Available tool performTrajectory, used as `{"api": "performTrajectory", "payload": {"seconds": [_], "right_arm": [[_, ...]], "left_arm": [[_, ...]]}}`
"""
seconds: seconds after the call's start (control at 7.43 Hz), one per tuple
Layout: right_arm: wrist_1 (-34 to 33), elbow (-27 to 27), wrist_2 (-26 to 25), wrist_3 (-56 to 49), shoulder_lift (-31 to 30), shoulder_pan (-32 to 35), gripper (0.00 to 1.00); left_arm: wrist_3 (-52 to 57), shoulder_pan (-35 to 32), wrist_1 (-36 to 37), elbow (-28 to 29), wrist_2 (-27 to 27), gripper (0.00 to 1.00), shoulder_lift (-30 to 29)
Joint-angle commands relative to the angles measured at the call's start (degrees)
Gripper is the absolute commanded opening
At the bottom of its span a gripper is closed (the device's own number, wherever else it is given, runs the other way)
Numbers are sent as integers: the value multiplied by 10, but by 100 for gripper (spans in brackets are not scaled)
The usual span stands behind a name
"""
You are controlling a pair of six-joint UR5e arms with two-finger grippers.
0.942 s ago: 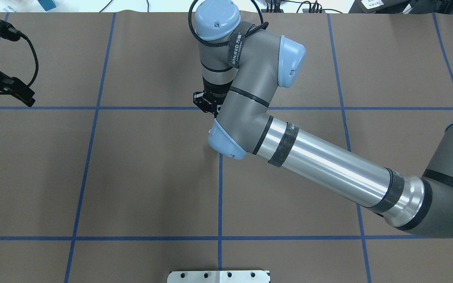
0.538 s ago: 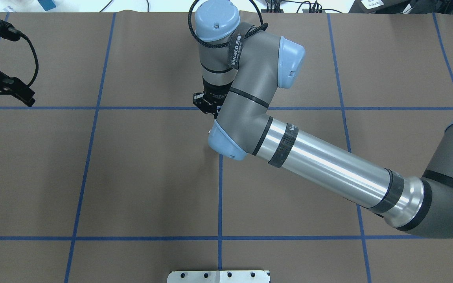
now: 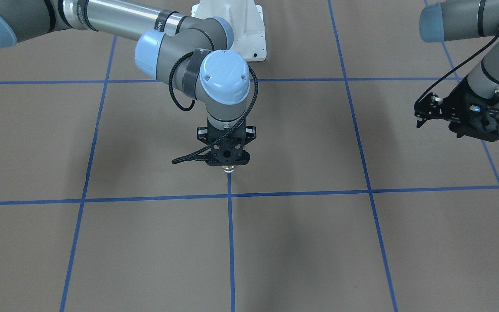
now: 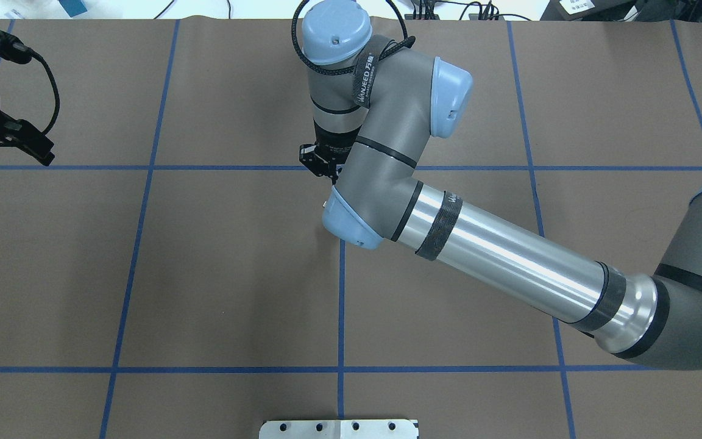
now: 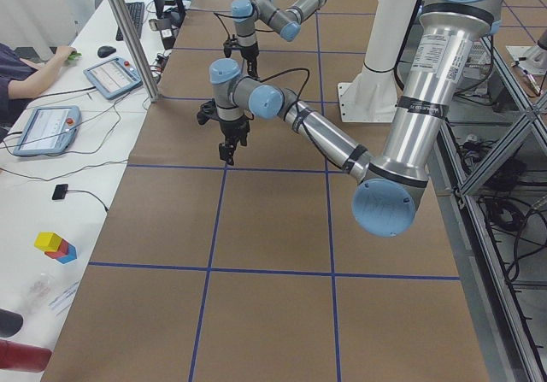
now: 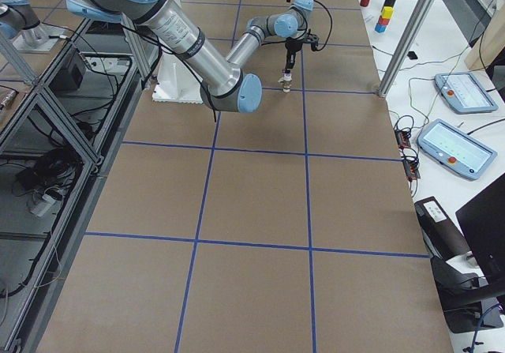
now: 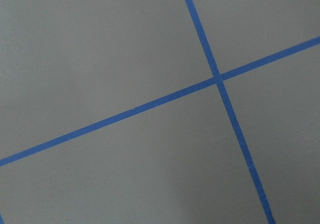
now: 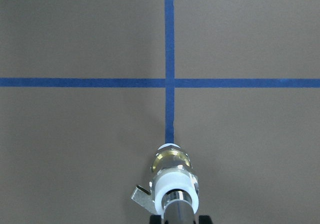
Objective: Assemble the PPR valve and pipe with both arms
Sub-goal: 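Press the chrome fitting down into the valve with the right gripper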
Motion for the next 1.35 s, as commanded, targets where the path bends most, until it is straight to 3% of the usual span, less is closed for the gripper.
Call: {"api": "performTrajectory", "payload": {"seconds": [0.0, 1.21], "right_arm": [[1, 0, 0, -1, -2, -1, 0], [8, -4, 0, -1, -4, -1, 0]], "left_arm": [[-1, 1, 0, 0, 0, 100, 0], [-4, 0, 0, -1, 0, 100, -2]]}}
